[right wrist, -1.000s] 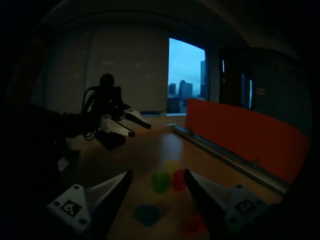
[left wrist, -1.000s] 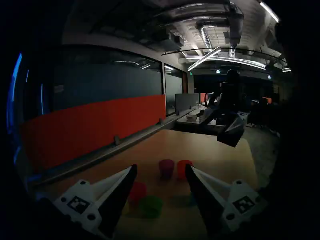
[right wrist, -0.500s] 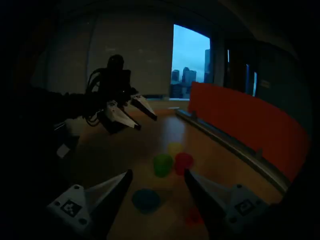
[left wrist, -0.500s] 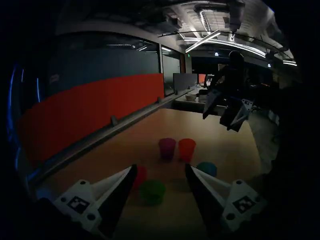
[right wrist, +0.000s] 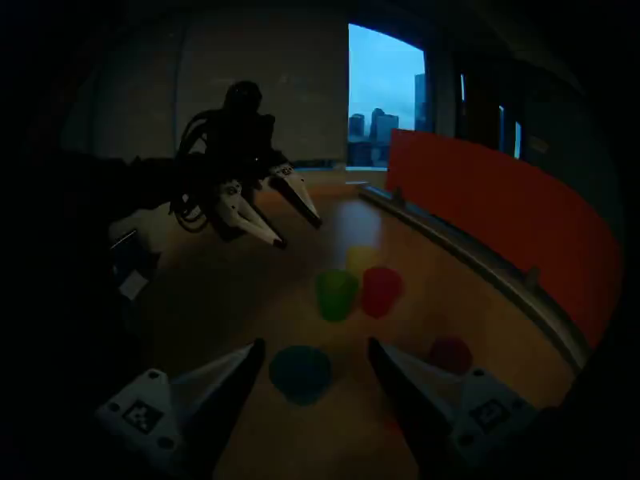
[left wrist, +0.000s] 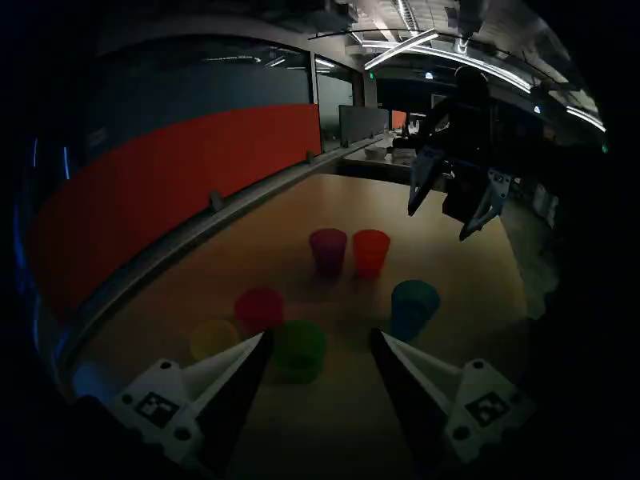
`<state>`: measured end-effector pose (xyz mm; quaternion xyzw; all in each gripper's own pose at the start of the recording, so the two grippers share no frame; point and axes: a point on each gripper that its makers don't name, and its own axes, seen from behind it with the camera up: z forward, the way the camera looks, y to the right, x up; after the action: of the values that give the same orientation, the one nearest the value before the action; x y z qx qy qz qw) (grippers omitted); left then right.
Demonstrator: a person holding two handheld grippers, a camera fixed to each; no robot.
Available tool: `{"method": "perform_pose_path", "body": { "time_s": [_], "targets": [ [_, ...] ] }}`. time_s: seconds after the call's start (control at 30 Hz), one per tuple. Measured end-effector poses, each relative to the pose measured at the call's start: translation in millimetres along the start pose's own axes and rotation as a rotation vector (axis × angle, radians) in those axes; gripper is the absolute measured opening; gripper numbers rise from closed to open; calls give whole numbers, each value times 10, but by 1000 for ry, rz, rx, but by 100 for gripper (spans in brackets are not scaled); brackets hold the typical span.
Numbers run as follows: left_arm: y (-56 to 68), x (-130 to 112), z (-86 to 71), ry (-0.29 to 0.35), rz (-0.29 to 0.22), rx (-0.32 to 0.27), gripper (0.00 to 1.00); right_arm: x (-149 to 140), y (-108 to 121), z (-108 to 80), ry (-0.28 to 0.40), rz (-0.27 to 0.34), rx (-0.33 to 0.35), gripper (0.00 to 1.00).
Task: Pour water
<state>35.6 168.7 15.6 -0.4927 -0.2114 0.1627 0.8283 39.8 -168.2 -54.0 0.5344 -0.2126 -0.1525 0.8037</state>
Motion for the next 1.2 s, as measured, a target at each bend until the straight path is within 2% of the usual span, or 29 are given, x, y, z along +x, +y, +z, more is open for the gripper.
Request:
{"method": "perform_pose_path", "body": {
  "time_s": [0.37, 0.67, 0.97, 1.2],
  "targets": [
    [5, -294, 109, -97, 10, -10, 89, -281, -2, 74, -68, -10, 7, 99],
    [-55, -534, 225, -161, 14, -9, 88, -541, -41, 168, -124, -11, 14, 99],
    [-83, -751, 337, -217, -1, -14, 88, -755, -66, 295, -152, 31, 19, 99],
    [-163, -873, 404, -248, 4, -1, 89, -878, -37, 360, -166, 23, 9, 99]
  ]
}}
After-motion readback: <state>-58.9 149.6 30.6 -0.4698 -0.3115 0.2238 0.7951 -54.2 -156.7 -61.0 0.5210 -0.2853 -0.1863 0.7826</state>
